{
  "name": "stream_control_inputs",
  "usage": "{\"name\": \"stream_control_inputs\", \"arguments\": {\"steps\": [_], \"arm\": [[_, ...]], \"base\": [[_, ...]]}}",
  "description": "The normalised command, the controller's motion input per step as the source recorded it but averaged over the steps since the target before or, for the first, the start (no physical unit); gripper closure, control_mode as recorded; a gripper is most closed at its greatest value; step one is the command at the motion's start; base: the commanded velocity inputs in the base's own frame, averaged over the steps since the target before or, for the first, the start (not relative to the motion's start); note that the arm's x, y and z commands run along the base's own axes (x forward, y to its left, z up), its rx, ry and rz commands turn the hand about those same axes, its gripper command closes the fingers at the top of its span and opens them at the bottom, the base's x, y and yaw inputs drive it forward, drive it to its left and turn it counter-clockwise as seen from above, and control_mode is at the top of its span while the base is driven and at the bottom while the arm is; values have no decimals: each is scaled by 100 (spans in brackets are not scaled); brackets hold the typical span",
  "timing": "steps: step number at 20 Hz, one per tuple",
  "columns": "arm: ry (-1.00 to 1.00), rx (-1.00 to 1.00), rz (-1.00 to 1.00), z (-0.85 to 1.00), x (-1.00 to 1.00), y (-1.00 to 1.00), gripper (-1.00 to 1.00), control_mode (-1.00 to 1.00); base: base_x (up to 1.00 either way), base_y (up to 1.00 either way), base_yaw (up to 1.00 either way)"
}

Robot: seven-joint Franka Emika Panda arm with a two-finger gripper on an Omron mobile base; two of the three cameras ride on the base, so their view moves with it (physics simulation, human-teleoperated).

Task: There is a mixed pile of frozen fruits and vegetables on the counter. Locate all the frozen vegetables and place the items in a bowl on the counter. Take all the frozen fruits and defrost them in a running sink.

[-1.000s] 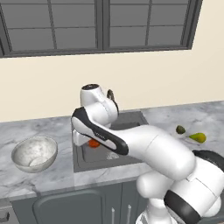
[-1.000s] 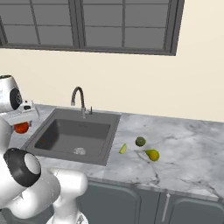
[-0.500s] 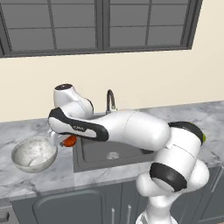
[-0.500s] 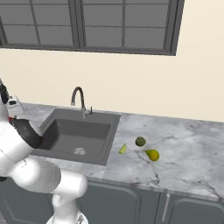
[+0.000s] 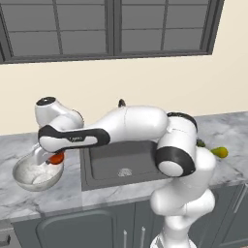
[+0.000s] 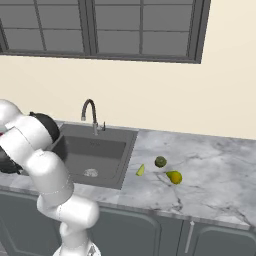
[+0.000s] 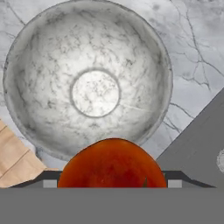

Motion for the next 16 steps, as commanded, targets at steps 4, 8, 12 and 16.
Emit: {"name": "stream_control_inputs", "arguments": {"steps": [4,8,12,16], "arm": [[-4,0,0,-20,29,35,100,-100],[0,0,0,-36,20,52,100,-100],[1,0,0,-37,7,32,100,-100],[0,-2,-1,-12,8,8,100,-100]], "base": [[0,0,0],[0,0,0],[0,0,0],[0,0,0]]}}
